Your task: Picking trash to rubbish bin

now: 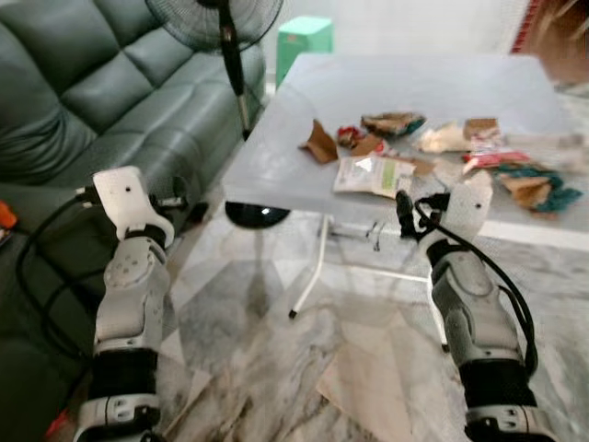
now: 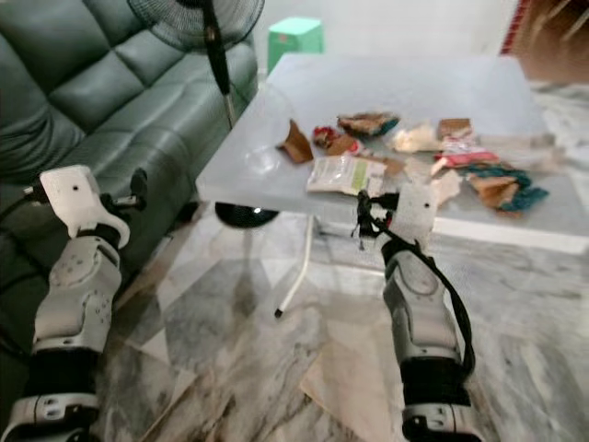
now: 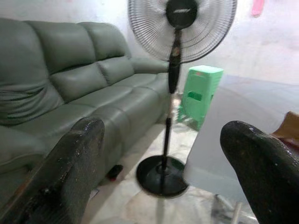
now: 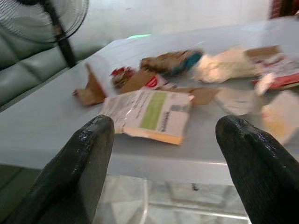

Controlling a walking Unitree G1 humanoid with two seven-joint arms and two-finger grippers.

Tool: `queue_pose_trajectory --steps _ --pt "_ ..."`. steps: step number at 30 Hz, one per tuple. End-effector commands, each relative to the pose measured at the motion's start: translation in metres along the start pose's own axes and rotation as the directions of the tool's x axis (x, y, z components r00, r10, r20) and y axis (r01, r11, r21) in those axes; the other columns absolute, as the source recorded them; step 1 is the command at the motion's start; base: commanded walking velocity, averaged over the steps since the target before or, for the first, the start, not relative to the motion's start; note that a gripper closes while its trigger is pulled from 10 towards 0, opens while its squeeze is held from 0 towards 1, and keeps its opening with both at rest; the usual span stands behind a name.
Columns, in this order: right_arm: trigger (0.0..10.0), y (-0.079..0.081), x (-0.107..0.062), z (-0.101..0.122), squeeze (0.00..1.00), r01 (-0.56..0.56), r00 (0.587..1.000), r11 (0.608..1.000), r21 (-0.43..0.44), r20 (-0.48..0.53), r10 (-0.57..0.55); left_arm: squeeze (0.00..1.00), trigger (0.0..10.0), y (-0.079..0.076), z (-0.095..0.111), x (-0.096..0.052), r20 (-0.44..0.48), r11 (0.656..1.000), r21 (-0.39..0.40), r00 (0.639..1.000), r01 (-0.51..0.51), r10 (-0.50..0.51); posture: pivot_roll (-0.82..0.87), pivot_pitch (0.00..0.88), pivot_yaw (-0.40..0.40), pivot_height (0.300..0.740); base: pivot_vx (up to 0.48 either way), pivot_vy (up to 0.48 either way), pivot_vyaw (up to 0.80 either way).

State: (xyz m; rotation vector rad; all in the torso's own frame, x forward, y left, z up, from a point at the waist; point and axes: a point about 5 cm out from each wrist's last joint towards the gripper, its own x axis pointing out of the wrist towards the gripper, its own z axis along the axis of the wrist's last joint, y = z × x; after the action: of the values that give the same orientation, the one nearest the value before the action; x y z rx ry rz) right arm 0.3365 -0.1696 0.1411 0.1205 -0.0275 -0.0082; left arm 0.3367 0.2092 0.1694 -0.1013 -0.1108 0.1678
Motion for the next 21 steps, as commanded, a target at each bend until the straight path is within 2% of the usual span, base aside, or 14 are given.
queue_pose_trajectory --steps 1,6,13,16,18,21 --pt "10.0 0.006 0.002 0.005 0.0 -0.019 1.0 1.0 0.006 0.017 0.019 0.0 10.0 0.004 0.004 0.003 0.005 1.0 0.007 1.0 -0.005 0.005 -0.03 0.022 0.072 0.74 0.0 0.0 -0.8" --pt "10.0 0.006 0.004 0.002 0.0 0.002 1.0 1.0 0.017 0.02 -0.002 0.0 10.0 0.004 0.0 0.006 -0.02 1.0 0.008 1.0 0.016 -0.016 -0.03 0.0 0.08 0.74 0.0 0.0 -0.8" --pt "10.0 0.024 0.009 0.008 0.0 -0.052 0.998 0.999 0.011 0.042 0.051 0.0 10.0 0.001 -0.011 0.007 -0.049 0.997 0.079 0.999 -0.018 0.022 -0.04 0.0 0.069 0.74 0.0 0.0 -0.8" --pt "10.0 0.027 0.011 0.011 0.0 -0.063 0.997 0.998 0.013 0.051 0.062 0.0 10.0 -0.01 -0.012 0.001 -0.027 0.999 0.014 0.999 0.029 -0.028 -0.04 0.0 0.058 0.74 0.0 0.0 -0.8" --pt "10.0 0.027 0.012 0.012 0.0 -0.066 0.996 0.998 0.013 0.053 0.065 0.0 10.0 -0.012 -0.013 0.0 -0.026 0.999 0.021 0.999 0.036 -0.035 -0.04 0.0 0.058 0.74 0.0 0.0 -0.8" --pt "10.0 0.028 0.015 0.014 0.0 -0.076 0.995 0.997 -0.001 0.062 0.076 0.0 10.0 -0.013 -0.019 -0.003 -0.037 1.0 0.005 0.999 0.021 -0.02 -0.05 0.0 0.055 0.74 0.0 0.0 0.0"
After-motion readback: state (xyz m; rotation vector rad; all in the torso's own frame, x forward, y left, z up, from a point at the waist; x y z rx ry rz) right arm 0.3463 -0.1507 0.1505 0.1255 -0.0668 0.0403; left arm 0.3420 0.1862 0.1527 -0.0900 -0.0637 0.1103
